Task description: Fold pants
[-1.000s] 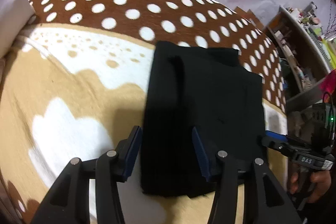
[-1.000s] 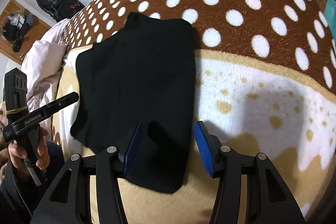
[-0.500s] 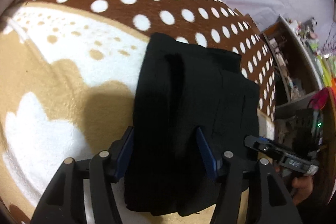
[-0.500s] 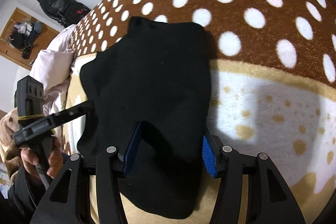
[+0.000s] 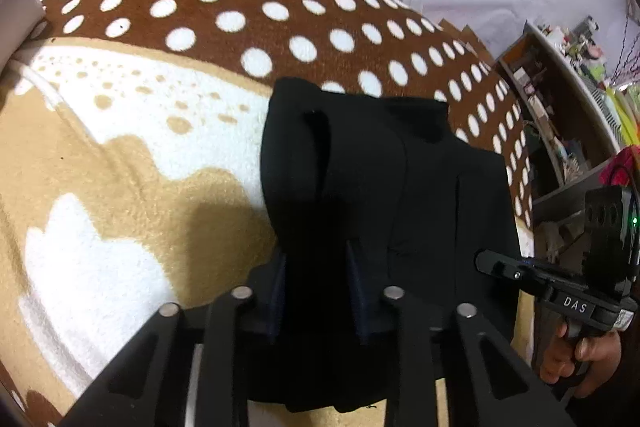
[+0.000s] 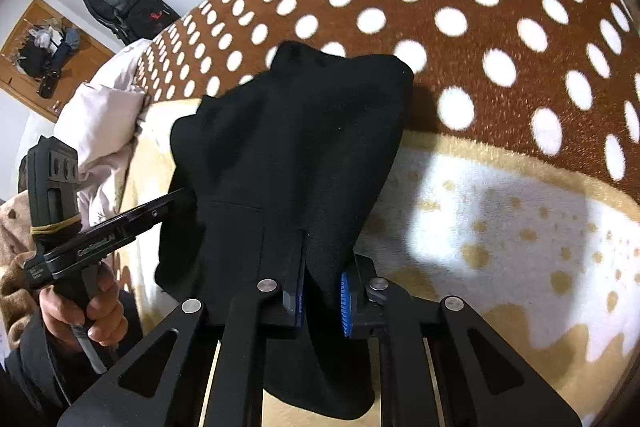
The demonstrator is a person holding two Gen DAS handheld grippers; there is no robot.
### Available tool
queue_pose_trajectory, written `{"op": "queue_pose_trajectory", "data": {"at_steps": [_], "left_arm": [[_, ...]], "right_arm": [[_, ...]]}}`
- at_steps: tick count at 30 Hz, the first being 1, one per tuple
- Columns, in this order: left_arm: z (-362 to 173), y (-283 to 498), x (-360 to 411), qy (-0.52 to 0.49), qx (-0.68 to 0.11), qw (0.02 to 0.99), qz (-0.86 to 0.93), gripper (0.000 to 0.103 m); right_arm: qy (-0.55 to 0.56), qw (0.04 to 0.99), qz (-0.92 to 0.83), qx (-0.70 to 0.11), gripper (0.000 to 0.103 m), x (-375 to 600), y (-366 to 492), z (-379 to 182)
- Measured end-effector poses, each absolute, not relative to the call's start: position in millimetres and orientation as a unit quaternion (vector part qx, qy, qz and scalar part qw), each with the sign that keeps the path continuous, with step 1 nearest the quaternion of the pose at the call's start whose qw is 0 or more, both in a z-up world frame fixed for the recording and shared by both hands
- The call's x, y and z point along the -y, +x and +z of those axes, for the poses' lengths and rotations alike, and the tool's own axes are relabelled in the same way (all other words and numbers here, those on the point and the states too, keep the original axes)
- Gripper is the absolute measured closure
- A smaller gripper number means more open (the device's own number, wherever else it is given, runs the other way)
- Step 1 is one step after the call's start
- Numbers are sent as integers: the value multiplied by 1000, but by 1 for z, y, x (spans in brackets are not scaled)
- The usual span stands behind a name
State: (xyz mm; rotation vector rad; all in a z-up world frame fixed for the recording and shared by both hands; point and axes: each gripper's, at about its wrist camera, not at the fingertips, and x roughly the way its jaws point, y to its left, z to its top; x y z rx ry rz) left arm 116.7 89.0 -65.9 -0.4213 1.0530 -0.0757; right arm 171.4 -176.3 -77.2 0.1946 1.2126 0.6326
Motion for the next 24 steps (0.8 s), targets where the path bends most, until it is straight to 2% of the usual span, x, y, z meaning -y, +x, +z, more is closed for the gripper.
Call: {"op": "queue_pose_trajectory", "data": {"at_steps": [6,16,19,24], "left_arm": [[-43,109,-86,-199,-475,856,-46,87],[12,109,-117,-202,-426,881,-28,90],[21,119,-139,-192,-423,886,-12,90],[17,132,-183,-188,-426,884,28,99]], "right_arm": [[72,781,316,-533,90,167,159,-45],[88,789,347,-500,90,142,166,-3],[99,785,357,-497,90,119,179,-1],[93,769,363,-517,90,74,198,-26]]}}
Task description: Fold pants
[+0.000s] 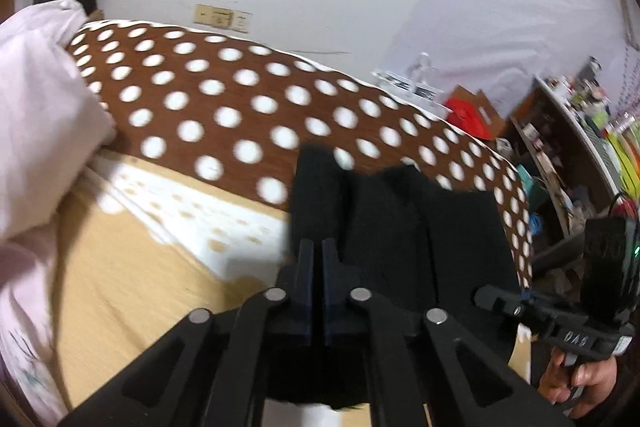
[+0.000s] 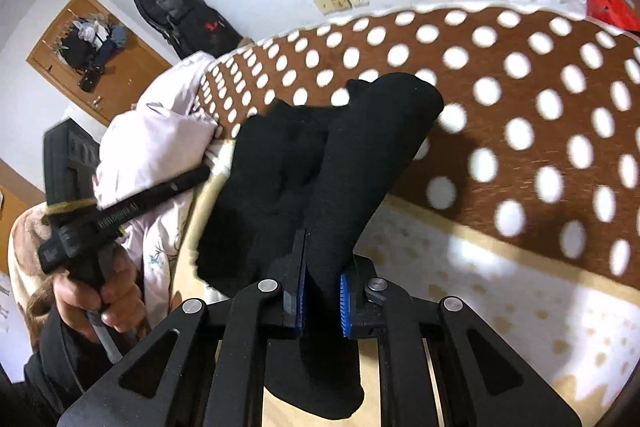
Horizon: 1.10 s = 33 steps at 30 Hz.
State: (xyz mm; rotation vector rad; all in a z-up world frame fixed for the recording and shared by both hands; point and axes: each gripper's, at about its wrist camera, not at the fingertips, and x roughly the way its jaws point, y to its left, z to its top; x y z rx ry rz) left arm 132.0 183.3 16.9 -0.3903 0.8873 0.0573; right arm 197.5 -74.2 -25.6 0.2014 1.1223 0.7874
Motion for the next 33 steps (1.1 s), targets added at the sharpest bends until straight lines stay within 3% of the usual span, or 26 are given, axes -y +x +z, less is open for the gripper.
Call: {"op": "queue_pose_trajectory", "data": {"at_steps": [4,6,8,33], "left_arm": [[-8,136,-202,-176,-457,870,64,99],[-16,131,-197,-161,-465,868,67,99],[-16,125,-192,-168,-462,869,55,99],[11,34,-47,-89,-472,875,64,98]], "right_arm": [[43,768,322,-552,85,60,205,-61],[19,773,290,-564,70,65,207,-72],[20,777,275,-566,60,77,208,-77],[-8,815,268,-513,60,133,83,-11]]}}
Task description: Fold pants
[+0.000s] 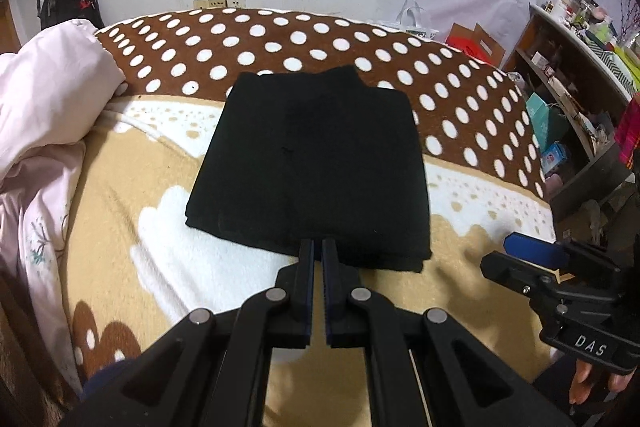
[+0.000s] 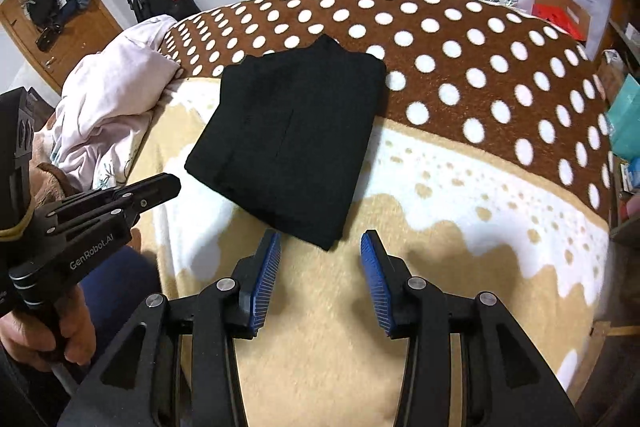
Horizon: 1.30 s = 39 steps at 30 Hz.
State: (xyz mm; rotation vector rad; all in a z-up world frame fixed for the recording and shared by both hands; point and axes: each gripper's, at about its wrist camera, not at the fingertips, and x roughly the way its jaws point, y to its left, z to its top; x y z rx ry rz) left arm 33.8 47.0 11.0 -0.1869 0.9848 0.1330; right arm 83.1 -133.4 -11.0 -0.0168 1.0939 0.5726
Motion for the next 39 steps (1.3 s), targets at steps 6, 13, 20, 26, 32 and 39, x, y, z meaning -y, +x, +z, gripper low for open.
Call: {"op": "queue_pose_trajectory", "data": {"at_steps": [6,13,20,26,32,39], "left_arm": [[24,16,-40,-84,-458,882,71,98],[30,1,-36,-76,-450,886,80,98],[32,-5,-38,-76,-444,889,84,98],[23,-4,-42,-82,-449,885,91,98],[13,-2,-47,-90,-456,880,96,98],[8,-1,-51,-94,-459,878,99,98]], "right_arm": [[-9,821,266,-505,60,133,59,-1],[-31,826,276,-490,60,122,37,9],[-32,827,278,-488,59,115,31,13],[-48,823,283,-491,59,101,33,9],[-61,816,285,-499,59,92,32,1],[-73,810,288,-505,59,86,31,-6]]}}
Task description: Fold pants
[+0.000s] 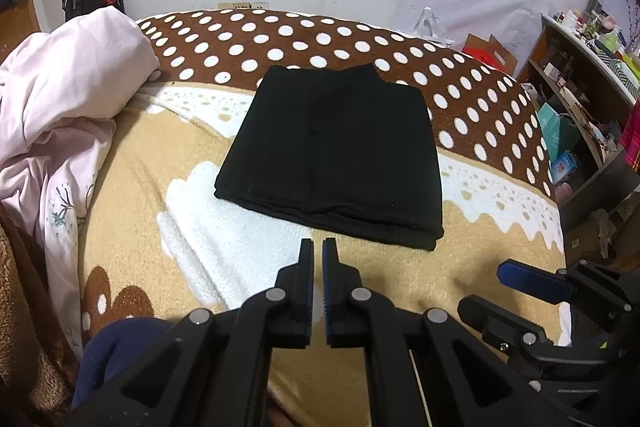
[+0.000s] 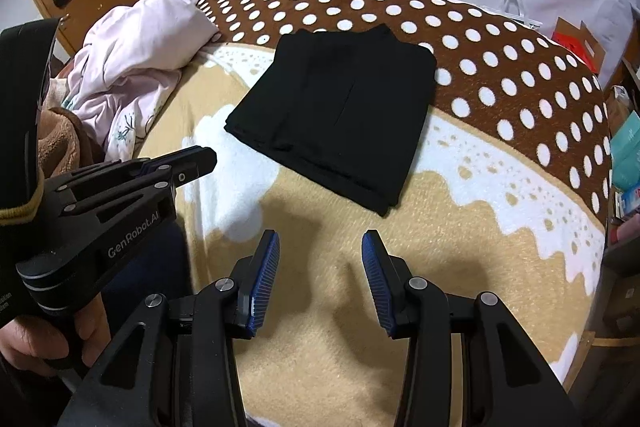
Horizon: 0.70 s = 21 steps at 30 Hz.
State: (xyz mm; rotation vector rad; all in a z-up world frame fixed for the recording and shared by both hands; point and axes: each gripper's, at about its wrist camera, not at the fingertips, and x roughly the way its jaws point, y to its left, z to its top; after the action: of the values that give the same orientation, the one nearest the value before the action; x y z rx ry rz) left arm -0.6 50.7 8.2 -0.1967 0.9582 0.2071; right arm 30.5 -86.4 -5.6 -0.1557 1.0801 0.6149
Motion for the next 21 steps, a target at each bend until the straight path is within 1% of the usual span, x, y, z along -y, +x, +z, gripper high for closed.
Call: {"op": "queue_pose_trajectory", "data": {"at_steps": [21], "left_arm": [[4,1,-47,-88,-469,874,90,98]], "right_arm": [[-76,807,290,-509,59,85,33,-7]]}}
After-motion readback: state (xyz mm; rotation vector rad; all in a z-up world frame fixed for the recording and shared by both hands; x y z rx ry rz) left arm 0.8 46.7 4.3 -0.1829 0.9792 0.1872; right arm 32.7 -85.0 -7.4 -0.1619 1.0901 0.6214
